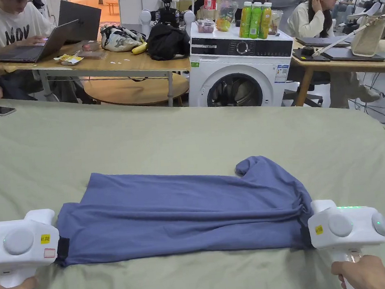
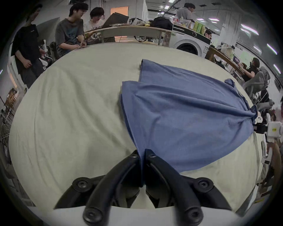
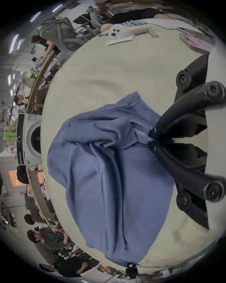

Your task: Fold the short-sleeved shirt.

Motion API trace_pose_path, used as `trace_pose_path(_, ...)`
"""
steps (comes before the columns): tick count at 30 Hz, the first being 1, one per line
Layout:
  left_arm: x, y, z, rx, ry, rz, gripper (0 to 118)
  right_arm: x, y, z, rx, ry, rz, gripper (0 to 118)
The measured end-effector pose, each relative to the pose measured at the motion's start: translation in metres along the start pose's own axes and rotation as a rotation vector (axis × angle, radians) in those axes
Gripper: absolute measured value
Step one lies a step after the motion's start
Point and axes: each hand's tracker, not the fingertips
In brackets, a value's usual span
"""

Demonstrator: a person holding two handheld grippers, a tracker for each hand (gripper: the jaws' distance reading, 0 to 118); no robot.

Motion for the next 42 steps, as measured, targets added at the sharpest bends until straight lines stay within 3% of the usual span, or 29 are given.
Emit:
trace_pose_path(8, -0.007, 0.013, 0.051, 0.139, -0.062, 0.027, 0, 0.017, 0.007, 0.076, 0.146, 0.052, -0.064, 0)
trace_pose_path(15, -0.019, -0.005, 0.085, 0.157, -0.072, 0.018, 0, 0.016, -0.021, 0.119, 0.143, 0.004, -0.017, 0)
trace_pose_path(27, -0.025, -0.085, 0.066, 0.023, -0.053, 0.006, 0, 0.001, -0.115, 0.097, -0.035, -0.065, 0.069, 0)
trace_pose_path(35, -0.021, -0.090, 0.052, -0.009, -0.036, 0.010, 0, -0.005, -0.112, 0.090, -0.045, -0.091, 0.040, 0)
trace_pose_path(36, -0.020, -0.088, 0.056, 0.001, -0.036, 0.016, 0, -0.005, -0.108, 0.095, -0.043, -0.093, 0.027, 3)
trace_pose_path(38, -0.017, -0.080, 0.067, 0.039, -0.020, 0.026, 3, -0.008, -0.100, 0.110, 0.027, -0.123, 0.001, 21)
trace_pose_path(40, -0.012, -0.073, 0.079, 0.117, -0.022, 0.030, 31, -0.014, -0.092, 0.124, 0.093, -0.150, 0.009, 60)
trace_pose_path(42, -0.007, -0.071, 0.089, 0.197, -0.013, 0.056, 39, -0.019, -0.083, 0.139, 0.178, -0.128, -0.022, 61)
